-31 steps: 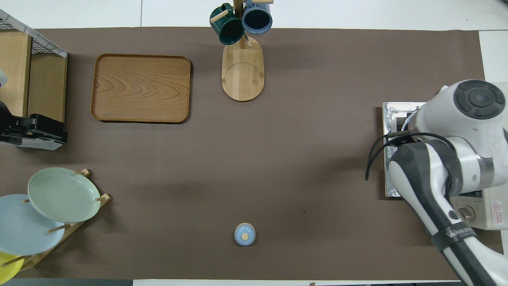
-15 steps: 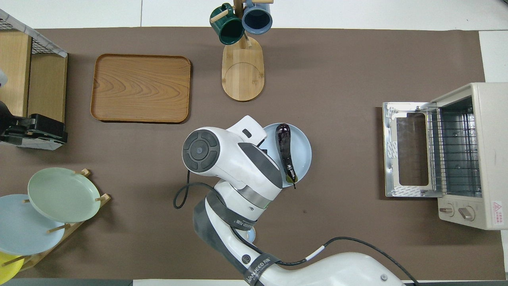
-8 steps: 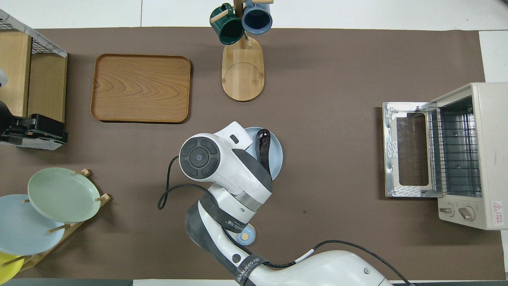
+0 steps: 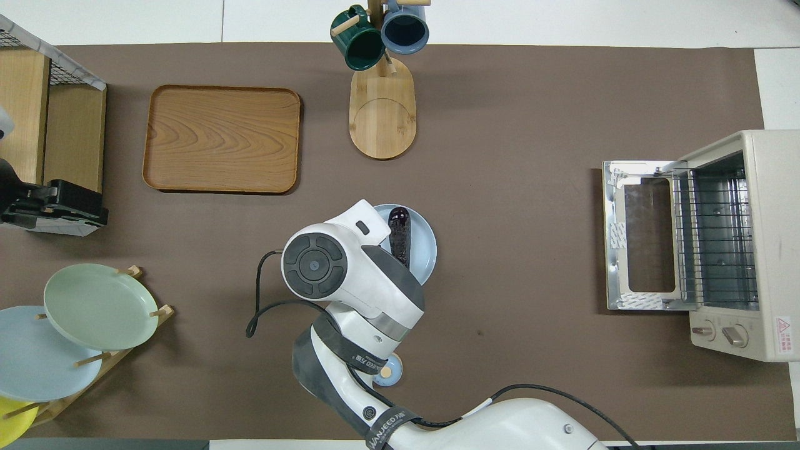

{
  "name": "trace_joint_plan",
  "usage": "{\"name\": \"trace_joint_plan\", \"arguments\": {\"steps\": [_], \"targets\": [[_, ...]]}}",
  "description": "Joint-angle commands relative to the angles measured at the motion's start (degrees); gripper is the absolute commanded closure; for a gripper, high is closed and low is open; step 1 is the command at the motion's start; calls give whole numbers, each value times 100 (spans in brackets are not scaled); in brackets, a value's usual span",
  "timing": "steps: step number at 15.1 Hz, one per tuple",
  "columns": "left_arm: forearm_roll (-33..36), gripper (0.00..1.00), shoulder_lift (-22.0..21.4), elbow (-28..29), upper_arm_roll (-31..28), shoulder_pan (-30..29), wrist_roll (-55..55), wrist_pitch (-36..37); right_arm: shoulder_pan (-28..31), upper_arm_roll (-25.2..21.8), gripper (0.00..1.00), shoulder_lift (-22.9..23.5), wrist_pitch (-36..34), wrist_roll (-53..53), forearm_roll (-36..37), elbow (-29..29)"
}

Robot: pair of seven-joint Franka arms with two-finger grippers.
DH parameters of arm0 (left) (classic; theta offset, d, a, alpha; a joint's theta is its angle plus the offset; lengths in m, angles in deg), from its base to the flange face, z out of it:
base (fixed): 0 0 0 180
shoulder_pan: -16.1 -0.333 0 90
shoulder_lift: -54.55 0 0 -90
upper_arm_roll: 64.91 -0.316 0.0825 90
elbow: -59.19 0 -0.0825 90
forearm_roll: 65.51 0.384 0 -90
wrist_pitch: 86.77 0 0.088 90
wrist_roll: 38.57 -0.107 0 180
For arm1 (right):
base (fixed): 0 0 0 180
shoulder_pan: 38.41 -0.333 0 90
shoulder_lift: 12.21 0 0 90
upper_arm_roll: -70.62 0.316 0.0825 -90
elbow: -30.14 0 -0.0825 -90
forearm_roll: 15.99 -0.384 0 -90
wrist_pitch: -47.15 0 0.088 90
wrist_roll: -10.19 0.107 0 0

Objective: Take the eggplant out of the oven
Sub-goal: 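Carry the plate with the eggplant out to the table center with the right gripper, then set the plate down with the right gripper while the left gripper approaches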

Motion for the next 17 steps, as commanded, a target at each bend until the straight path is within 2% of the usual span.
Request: {"name": "trace_joint_plan", "arguments": {"steps": [1,2,3,5,8,10,12,15,17], "targets": [[-28,0,-119,58,41,-25,36,36,107,45,54,-103,-744,-174,393,-186],[-28,0,-119,59,58,-16,18,28,169,37,61,-216,-903,-270,491,-177],[-28,0,-119,76,67,1,9,-7,265,37,79,-305,-1018,-384,492,-134],[-37,0,-163,190,76,228,53,-174,528,28,98,-480,-1395,-822,510,-125],[-133,0,-85,199,76,554,140,-254,1195,10,100,-910,-2054,-1764,536,59],[-361,0,91,199,76,817,307,-507,1696,10,100,-1358,-2100,-1809,554,645],[-502,0,397,208,76,1213,701,-876,2049,10,100,-1614,-1987,-1818,693,1270],[-696,0,1056,173,67,1967,1272,-1552,2751,10,100,-1878,-1067,-2071,1045,2280],[-696,0,1461,208,67,2347,1555,-2071,3200,10,100,-1940,-503,-2484,1133,2721]]}}
